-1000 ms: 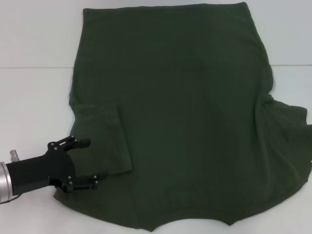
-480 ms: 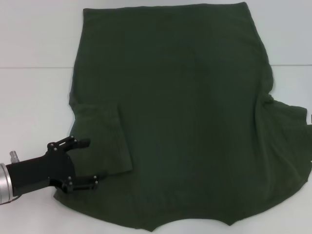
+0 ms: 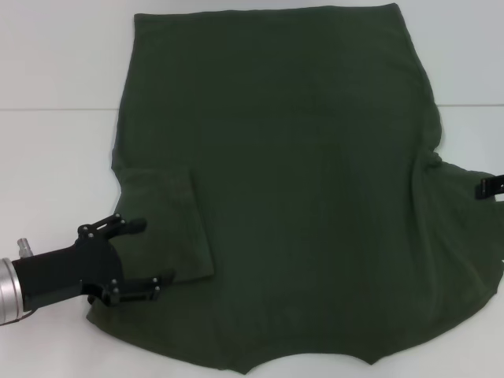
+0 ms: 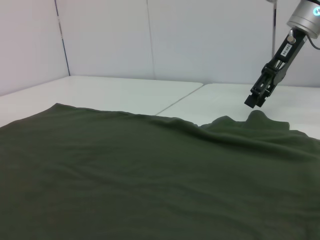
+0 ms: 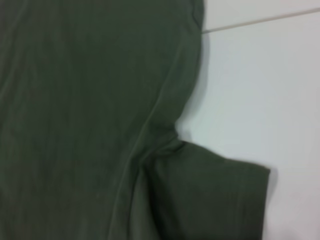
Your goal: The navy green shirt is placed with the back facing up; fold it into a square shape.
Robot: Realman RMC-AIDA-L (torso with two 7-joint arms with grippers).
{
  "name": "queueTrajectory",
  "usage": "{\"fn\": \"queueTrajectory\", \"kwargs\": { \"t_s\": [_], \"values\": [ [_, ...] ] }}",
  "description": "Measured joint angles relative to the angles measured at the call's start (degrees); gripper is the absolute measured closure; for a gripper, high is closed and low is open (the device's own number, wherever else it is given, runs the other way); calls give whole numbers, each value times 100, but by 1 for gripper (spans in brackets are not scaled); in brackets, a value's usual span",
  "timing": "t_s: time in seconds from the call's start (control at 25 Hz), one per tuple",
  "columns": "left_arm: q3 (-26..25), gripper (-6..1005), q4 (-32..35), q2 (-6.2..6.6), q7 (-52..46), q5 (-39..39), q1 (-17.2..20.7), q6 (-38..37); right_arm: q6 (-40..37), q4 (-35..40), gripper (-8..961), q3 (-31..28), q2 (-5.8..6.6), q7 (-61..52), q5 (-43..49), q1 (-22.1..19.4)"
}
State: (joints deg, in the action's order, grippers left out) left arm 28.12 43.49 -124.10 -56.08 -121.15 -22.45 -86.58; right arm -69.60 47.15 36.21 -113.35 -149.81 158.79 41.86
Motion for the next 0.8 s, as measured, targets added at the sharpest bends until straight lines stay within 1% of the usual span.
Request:
{"fn": "queueTrajectory", "kwargs": {
  "t_s": [0.36,0.8],
  "values": [
    [-8,63,2,0,-4,5,-7,45,192,-319,128,96,16,29,12,32],
    [-9,62,2,-9,-8,11,11,98,284,-475,156,159,1,49,7,36]
  ]
}}
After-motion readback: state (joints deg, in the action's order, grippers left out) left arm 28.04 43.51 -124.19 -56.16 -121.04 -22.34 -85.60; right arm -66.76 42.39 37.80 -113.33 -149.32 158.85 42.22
